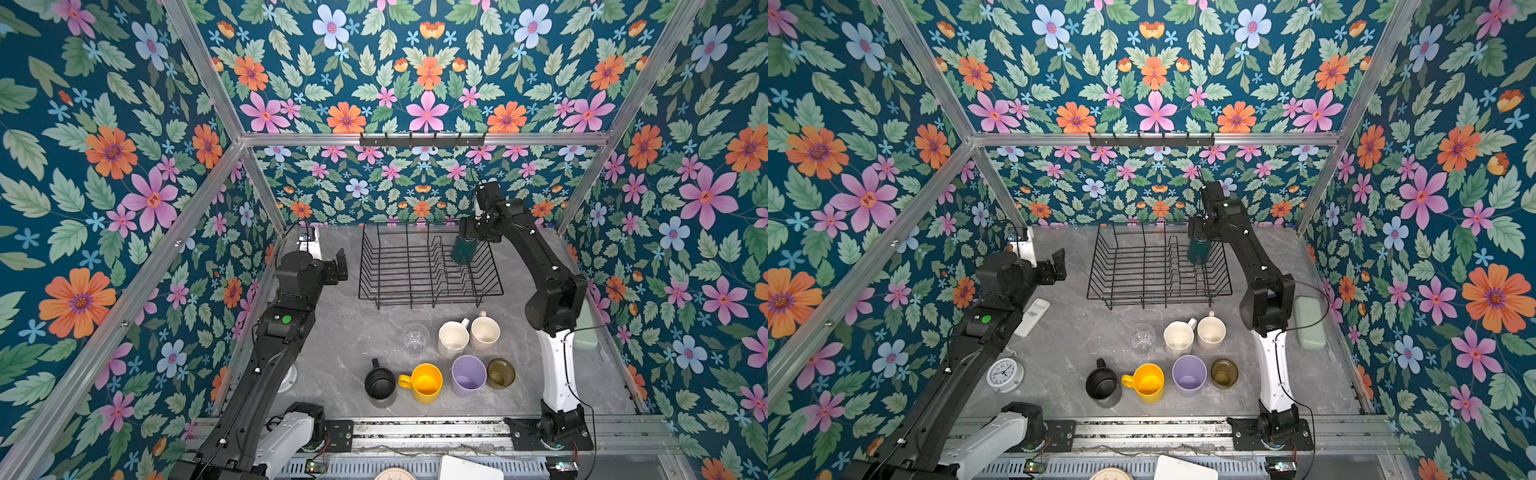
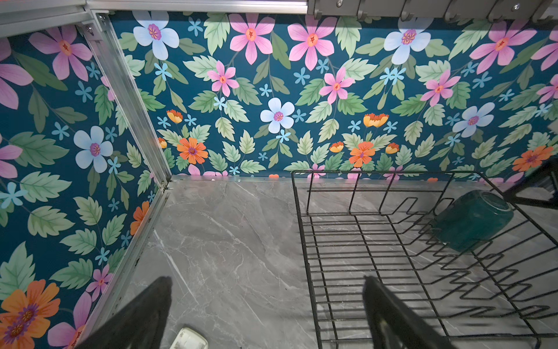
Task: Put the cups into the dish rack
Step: 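Lower the green mug upside down into the rack and open the right gripper, then raise the right gripper from the rack while the left gripper reaches toward the black mug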
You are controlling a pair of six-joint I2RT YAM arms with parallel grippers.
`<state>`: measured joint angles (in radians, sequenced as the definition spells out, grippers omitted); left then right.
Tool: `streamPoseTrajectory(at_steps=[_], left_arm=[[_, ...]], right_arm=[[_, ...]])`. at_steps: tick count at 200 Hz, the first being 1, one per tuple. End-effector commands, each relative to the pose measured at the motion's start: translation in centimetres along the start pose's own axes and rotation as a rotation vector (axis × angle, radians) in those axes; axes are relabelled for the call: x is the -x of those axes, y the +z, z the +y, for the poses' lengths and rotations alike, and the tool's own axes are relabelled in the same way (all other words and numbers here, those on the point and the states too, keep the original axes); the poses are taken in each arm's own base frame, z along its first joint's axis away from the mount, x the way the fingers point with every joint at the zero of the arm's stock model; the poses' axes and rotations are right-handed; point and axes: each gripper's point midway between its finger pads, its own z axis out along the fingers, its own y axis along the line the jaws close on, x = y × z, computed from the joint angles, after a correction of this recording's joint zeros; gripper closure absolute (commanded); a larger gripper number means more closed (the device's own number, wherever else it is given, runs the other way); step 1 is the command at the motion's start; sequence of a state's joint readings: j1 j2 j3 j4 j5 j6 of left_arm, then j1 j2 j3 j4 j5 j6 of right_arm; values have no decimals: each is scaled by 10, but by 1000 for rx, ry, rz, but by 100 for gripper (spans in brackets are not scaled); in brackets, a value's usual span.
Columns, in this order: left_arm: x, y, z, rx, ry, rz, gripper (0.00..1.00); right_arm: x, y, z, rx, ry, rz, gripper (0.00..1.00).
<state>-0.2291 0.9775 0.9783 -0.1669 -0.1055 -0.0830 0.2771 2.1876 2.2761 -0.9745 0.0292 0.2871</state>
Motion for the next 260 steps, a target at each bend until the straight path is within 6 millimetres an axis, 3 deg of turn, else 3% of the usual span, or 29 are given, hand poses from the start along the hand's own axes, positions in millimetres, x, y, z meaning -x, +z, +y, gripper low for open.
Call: streamPoseTrajectory(at_steps=[1,30,47,50,73,103,153,191,229,260], left_arm=[[-1,-7,0,-8,-35,6,1],[-15,-23,1,-18,-75,69,2],[-25,-33,1,-23,-101,122,3],[-26,-35,0,-27,-105,131,3],[-44,-45,-11,-90,-141,242,4],[-78,-62,-39,-238,-192,450,8],[-133,-92,-57,-332,-275,700,16],[-163,-107,-67,-345,-338,793,20],[-194,-119,-71,-328,-358,865,21],[-209,-128,-78,-327,-356,909,28]], right_arm=[[5,-29,7,42,19,-116,12],[-27,-66,5,99,49,-167,12],[-48,-75,2,114,60,-173,12],[-49,-89,3,129,64,-200,12],[-69,-103,3,161,79,-218,12],[-89,-111,-2,152,74,-205,12],[-109,-116,-8,145,75,-197,12],[-120,-116,-12,140,76,-192,11],[-126,-119,-15,146,73,-206,1],[-126,-121,-16,145,75,-213,1]])
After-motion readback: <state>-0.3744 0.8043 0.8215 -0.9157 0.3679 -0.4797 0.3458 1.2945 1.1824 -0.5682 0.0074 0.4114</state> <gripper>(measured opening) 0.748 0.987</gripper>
